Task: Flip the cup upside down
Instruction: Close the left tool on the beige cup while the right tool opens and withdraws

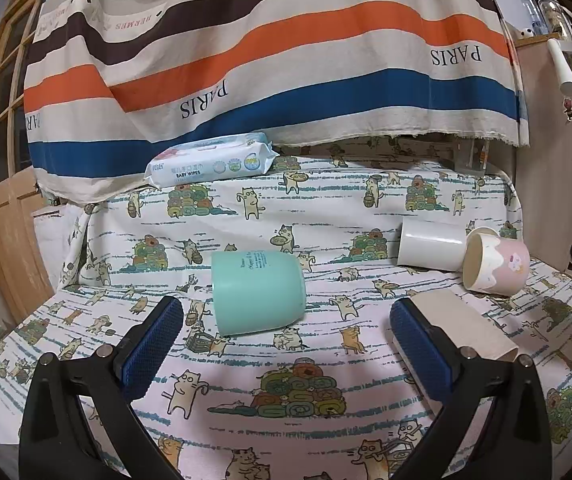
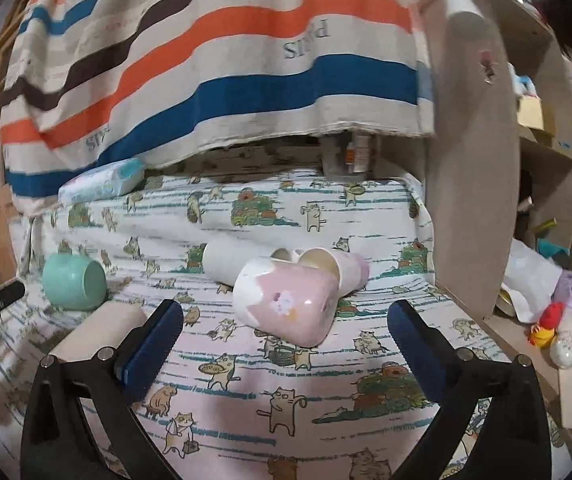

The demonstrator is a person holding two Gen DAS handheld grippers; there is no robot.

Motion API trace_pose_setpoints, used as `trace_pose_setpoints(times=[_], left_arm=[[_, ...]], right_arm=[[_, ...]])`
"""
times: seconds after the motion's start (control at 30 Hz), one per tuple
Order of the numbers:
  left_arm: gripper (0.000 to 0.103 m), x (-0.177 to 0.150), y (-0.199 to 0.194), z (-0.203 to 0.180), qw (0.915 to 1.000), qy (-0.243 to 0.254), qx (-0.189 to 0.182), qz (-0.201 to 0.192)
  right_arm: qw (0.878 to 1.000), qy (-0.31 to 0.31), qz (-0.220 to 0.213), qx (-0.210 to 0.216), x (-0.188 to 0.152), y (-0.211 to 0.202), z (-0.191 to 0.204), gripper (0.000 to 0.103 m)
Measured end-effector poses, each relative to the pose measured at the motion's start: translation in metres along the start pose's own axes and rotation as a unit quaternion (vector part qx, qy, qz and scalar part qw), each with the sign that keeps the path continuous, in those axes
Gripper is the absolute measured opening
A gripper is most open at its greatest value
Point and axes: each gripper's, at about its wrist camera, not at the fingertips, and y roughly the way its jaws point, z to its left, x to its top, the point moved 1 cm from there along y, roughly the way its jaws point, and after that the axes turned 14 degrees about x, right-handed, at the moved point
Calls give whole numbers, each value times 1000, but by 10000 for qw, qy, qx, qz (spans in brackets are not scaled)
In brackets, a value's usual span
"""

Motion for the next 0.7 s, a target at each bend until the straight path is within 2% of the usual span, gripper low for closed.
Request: trace_pose_setpoints(times=[0.13, 0.27, 0.33, 0.5, 0.63, 0.7], left_arm=[[103, 0, -3, 0, 9999, -2, -68, -77], [103, 0, -10, 0, 9997, -71, -146, -175], [103, 3, -12, -6, 9999, 12, 89, 53], [103, 29, -24, -37, 9975, 445, 5, 558], [103, 58, -10, -56, 9883, 306, -559, 1386], [102, 70, 1, -66, 9839, 254, -663, 1637]], right_arm=[[9999, 44, 121, -29, 0, 6, -3, 103], [9997, -187, 111, -107, -1, 6, 6, 103], [9994, -270, 140, -156, -2, 6, 10, 103], [9993, -284, 110, -224, -2, 6, 11, 103], [9989, -263, 69, -369, -1, 4, 9, 103], [9989, -238, 68, -393, -1, 4, 7, 103]])
